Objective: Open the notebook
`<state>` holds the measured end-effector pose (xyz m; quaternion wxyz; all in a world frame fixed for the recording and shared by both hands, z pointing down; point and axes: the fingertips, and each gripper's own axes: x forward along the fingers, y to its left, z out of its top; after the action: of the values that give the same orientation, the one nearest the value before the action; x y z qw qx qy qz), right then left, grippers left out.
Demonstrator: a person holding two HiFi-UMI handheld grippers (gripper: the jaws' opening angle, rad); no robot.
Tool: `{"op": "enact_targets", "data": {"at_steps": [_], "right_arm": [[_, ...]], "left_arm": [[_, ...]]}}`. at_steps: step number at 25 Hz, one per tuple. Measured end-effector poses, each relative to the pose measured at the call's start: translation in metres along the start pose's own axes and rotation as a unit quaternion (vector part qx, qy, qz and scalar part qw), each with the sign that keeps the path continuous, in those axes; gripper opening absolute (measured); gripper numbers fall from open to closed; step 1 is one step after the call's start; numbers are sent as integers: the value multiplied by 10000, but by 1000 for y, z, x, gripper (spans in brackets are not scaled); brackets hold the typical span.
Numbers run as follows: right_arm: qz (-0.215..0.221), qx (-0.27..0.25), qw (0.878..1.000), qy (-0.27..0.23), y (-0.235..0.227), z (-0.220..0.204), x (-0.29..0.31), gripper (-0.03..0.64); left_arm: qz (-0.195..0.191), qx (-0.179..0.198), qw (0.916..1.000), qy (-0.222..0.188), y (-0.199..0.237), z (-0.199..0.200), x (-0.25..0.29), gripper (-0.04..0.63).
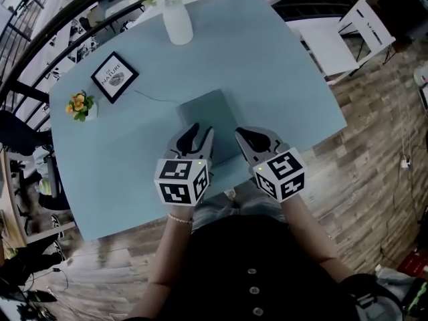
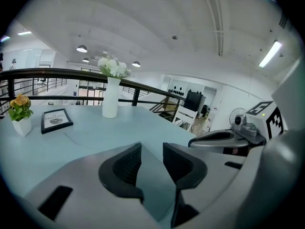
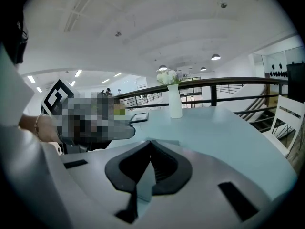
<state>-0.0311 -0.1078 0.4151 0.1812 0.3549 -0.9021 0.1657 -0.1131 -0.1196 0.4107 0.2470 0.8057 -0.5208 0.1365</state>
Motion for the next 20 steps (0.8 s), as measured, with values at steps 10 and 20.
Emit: {"op": "enact_targets", "data": {"at_steps": [10, 20], "right_arm": [[123, 91, 9999, 61, 3, 2, 12, 6], [258, 126, 9995, 122, 1, -3, 10, 6]], "left_arm": [[-172, -158, 9997, 21, 5, -2, 3, 141], [-251, -260, 9993, 113, -6, -12, 4, 141]]}}
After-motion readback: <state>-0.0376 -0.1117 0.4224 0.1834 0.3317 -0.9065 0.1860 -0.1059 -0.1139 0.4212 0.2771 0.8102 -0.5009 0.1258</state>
